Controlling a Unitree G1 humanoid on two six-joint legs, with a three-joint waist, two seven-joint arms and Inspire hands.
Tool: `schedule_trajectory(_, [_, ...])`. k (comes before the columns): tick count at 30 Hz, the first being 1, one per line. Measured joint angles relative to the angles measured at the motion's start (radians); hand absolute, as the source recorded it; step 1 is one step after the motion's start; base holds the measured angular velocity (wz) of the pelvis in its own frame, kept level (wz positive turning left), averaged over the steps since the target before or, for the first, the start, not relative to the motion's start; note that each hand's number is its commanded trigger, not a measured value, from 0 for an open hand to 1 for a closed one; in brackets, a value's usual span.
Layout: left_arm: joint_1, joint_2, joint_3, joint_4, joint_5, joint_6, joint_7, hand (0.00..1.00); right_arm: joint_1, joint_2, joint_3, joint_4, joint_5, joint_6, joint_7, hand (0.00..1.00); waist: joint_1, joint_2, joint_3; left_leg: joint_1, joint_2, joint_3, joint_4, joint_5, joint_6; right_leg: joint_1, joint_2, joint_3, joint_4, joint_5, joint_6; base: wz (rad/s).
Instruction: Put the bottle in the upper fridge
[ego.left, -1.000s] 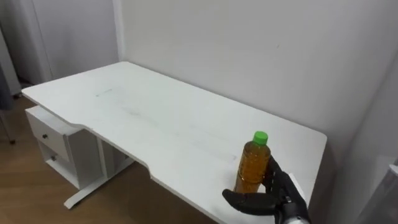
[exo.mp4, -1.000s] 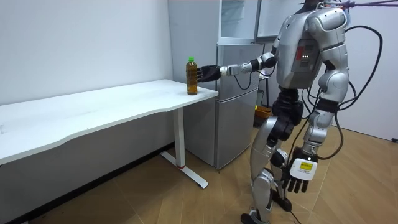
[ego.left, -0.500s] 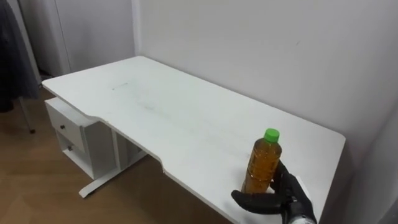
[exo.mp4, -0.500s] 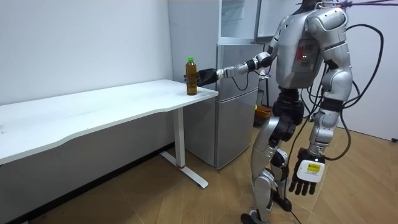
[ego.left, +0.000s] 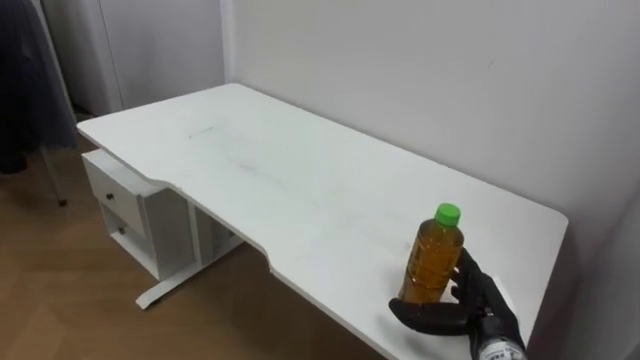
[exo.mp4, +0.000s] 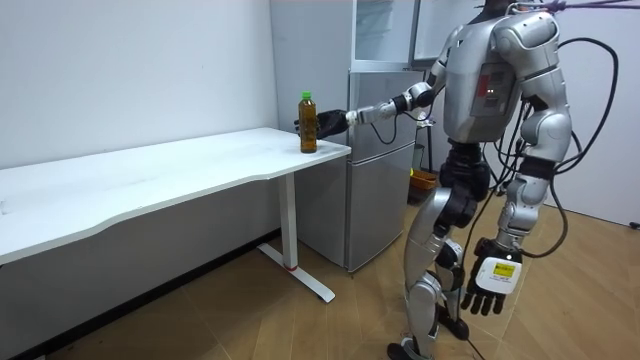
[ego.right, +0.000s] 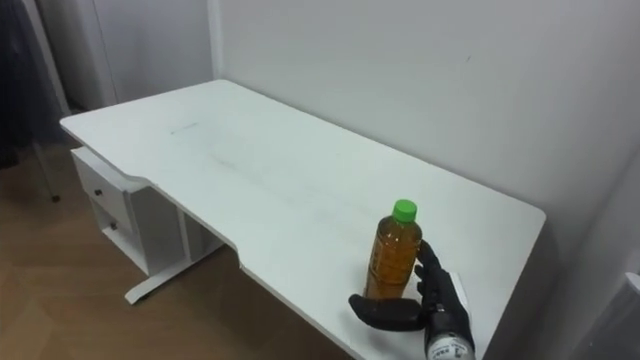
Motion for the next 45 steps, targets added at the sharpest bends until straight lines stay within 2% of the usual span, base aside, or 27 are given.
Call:
schedule_trajectory(4, [0.007,0.002,-0.009,0.000,-0.005,0.002,-0.005,0.00,-0.001,-0.006,0.000,0.002,0.023,-0.007,-0.010,0.00,0.005,0.008,0.0046,-0.016,-0.005,-0.018,0.009,0.001,0.001,-0.006,-0.001,-0.018,0.002,0.000,0.000,0.14])
schedule_trajectory(11, [0.011,0.002,-0.009,0.000,-0.060,0.006,-0.019,0.00,-0.052,-0.016,0.000,0.083,0.047,-0.011,-0.013,0.00,0.020,0.012,0.0048,-0.016,-0.006,-0.023,0.004,0.007,-0.001,-0.006,0.000,-0.018,0.002,0.000,0.000,0.01])
schedule_trajectory(18, [0.023,0.002,-0.007,0.000,-0.155,0.006,-0.018,0.00,-0.061,-0.019,0.001,0.089,0.127,-0.011,-0.040,0.00,0.045,0.002,0.0002,-0.013,-0.009,-0.023,-0.001,0.011,0.000,-0.006,-0.003,-0.018,0.003,0.000,0.000,0.00])
schedule_trajectory(32, [0.023,0.013,-0.007,-0.001,-0.158,-0.002,0.018,0.00,-0.061,-0.032,0.002,0.093,0.165,-0.010,-0.078,0.00,0.062,-0.009,0.0060,-0.014,-0.009,-0.024,-0.001,0.012,0.000,-0.006,-0.004,-0.020,0.004,0.000,0.000,0.00])
schedule_trajectory(33, [0.023,0.014,-0.007,-0.002,-0.158,-0.003,0.020,0.00,-0.061,-0.032,0.001,0.093,0.165,-0.010,-0.081,0.75,0.063,-0.009,0.0060,-0.015,-0.009,-0.024,-0.001,0.012,0.000,-0.006,-0.004,-0.020,0.004,0.000,0.000,0.00])
schedule_trajectory(34, [0.023,0.014,-0.007,-0.003,-0.158,-0.004,0.021,0.00,-0.061,-0.032,0.002,0.093,0.165,-0.010,-0.083,1.00,0.063,-0.009,0.0060,-0.015,-0.009,-0.024,-0.001,0.012,0.000,-0.006,-0.004,-0.019,0.004,0.000,0.000,0.00])
schedule_trajectory(38, [0.024,0.019,-0.007,-0.004,-0.197,-0.015,0.021,0.00,-0.066,-0.033,0.001,0.093,0.171,-0.010,-0.088,1.00,0.070,-0.009,0.0065,-0.016,-0.009,-0.026,0.000,0.012,0.000,-0.006,-0.004,-0.022,0.004,0.000,0.000,0.00])
schedule_trajectory(45, [0.033,0.022,0.000,-0.027,-0.197,-0.015,0.022,0.00,-0.102,-0.038,0.001,0.093,0.196,-0.010,-0.118,1.00,0.078,-0.014,0.0064,-0.018,-0.011,-0.031,0.000,0.012,0.000,-0.005,-0.004,-0.027,0.004,0.000,0.000,0.01])
